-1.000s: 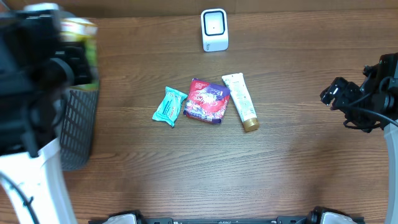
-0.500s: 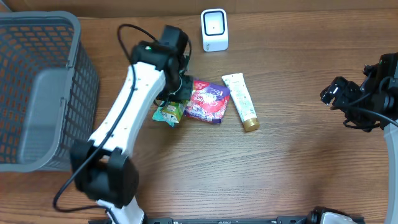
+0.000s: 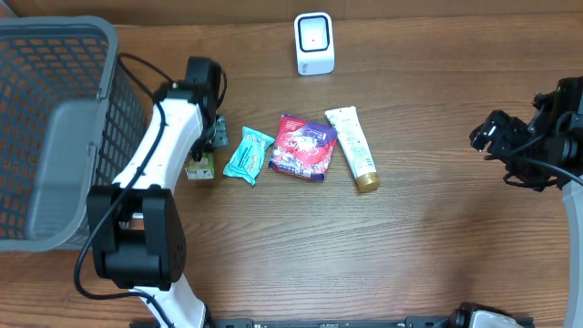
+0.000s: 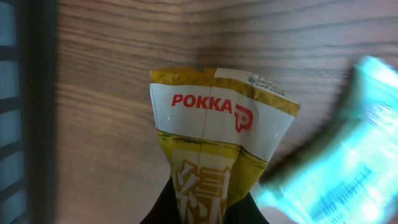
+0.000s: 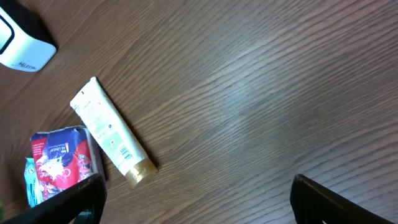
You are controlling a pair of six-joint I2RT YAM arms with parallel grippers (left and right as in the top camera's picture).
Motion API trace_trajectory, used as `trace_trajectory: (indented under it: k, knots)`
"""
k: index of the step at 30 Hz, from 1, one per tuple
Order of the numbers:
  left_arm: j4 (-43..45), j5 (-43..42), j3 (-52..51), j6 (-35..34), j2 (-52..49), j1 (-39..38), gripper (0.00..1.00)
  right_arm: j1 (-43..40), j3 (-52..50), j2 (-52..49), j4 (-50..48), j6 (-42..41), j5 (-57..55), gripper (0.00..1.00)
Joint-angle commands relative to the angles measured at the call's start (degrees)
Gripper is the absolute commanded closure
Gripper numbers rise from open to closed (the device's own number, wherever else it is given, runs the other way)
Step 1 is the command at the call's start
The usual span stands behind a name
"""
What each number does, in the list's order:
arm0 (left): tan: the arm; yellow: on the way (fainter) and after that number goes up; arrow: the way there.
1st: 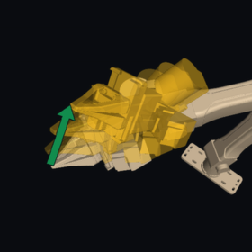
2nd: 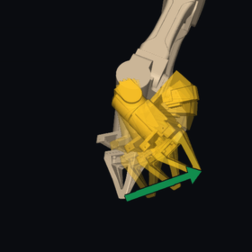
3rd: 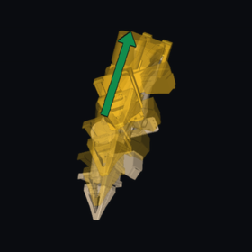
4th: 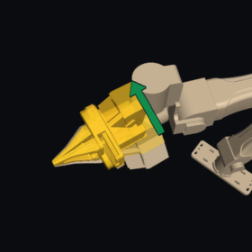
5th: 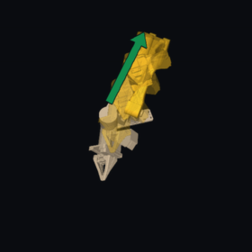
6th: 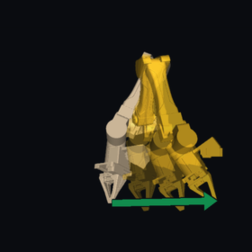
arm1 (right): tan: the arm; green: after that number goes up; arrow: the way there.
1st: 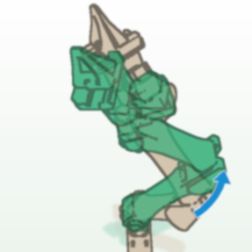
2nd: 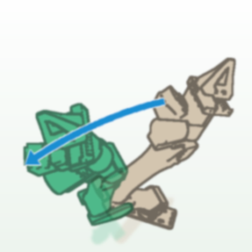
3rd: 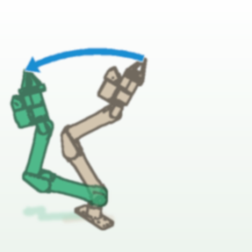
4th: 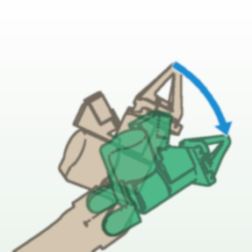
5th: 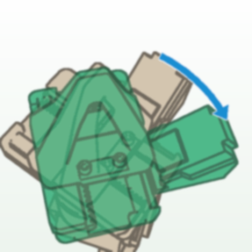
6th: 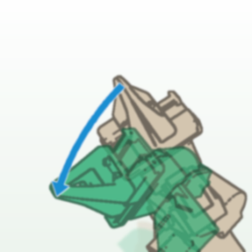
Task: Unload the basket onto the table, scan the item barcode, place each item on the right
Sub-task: 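Carry the Pokka pouch out and place it left of the wipes, then move the right gripper to the white tube and grasp it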
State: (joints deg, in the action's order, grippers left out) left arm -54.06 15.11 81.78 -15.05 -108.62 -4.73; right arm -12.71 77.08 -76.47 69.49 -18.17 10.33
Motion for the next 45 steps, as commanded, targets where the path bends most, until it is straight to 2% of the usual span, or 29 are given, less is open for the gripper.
trace_trajectory:
  k: [1, 4, 7, 8, 11, 16, 17, 20, 21, 23, 25, 27, 33, 36, 37, 40, 42, 45]
  knots:
    - [10.7, 0.9, -8.0, 0.0, 0.6, -0.4, 0.96, -0.2, -0.3, -0.1, -0.7, 0.2, 0.4, 0.05]
    - [18.1, -1.6, -12.4, 0.1, 0.6, -1.0, 0.96, -0.2, -0.3, -0.1, -0.6, 0.2, 0.4, 0.05]
    - [24.8, -8.3, -16.3, 0.3, 0.6, -2.9, 0.96, -0.2, -0.3, -0.1, -0.6, 0.2, 0.5, 0.05]
    - [26.0, -9.7, -17.1, 0.3, 0.6, -3.7, 0.93, -0.2, -0.3, -0.1, -0.6, 0.2, 0.5, 0.05]
    - [27.4, -12.4, -18.5, 0.2, 0.6, -6.1, 0.83, -0.2, -0.3, -0.1, -0.6, 0.2, 0.5, 0.05]
    - [26.8, -14.0, -18.6, 1.4, 0.6, -9.6, 0.8, -0.2, -0.3, -0.1, -0.7, 0.2, 0.5, 0.05]
    - [26.9, -13.9, -18.5, 2.1, 0.6, -9.9, 0.76, -0.2, -0.3, -0.1, -0.7, 0.2, 0.5, 0.04]
    - [26.7, -13.9, -17.6, 2.3, 0.6, -10.0, 0.43, -0.2, -0.3, -0.1, -0.6, 0.2, 0.5, 0.02]
    - [25.9, -13.9, -16.7, 2.2, 0.7, -10.0, 0.39, -0.2, -0.3, -0.1, -0.6, 0.2, 0.5, 0.02]
    - [19.9, -13.9, -11.4, 2.3, 1.1, -9.8, 0.37, 0.0, -0.3, -0.1, -0.7, 1.9, 1.3, 0.02]
    - [10.3, -12.0, -1.6, 3.0, 2.2, -9.0, 0.32, 1.0, -0.3, -0.1, -1.3, 5.4, 4.0, 0.02]
    - [3.6, -11.6, 6.0, 3.5, 2.8, -8.3, 0.29, 2.6, -0.3, -0.1, -2.0, 5.5, 4.4, 0.03]
    - [-18.1, -12.0, 32.2, 3.5, 4.3, -7.6, 0.28, 11.9, 0.4, -1.0, -5.8, 4.5, 5.9, 0.08]
    - [-24.5, -12.2, 42.2, 3.5, 5.0, -8.2, 0.28, 14.9, 6.0, -6.1, -2.7, 5.2, 5.9, 0.08]
    - [-27.5, -12.2, 47.9, 3.5, 5.9, -8.8, 0.27, 16.3, 12.6, -11.4, 1.9, 6.8, 7.0, 0.08]
    - [-28.2, -12.2, 50.6, 3.5, 7.4, -9.2, 0.21, 17.5, 22.3, -18.3, 7.7, 8.1, 8.8, 0.08]
    - [-28.3, -12.1, 50.6, 3.5, 8.2, -9.2, 0.0, 17.8, 26.8, -21.8, 9.9, 8.2, 9.4, 0.09]
    - [-28.3, -12.2, 50.6, 3.4, 8.4, -9.2, 0.0, 18.0, 27.6, -24.7, 9.0, 8.3, 9.5, 0.08]
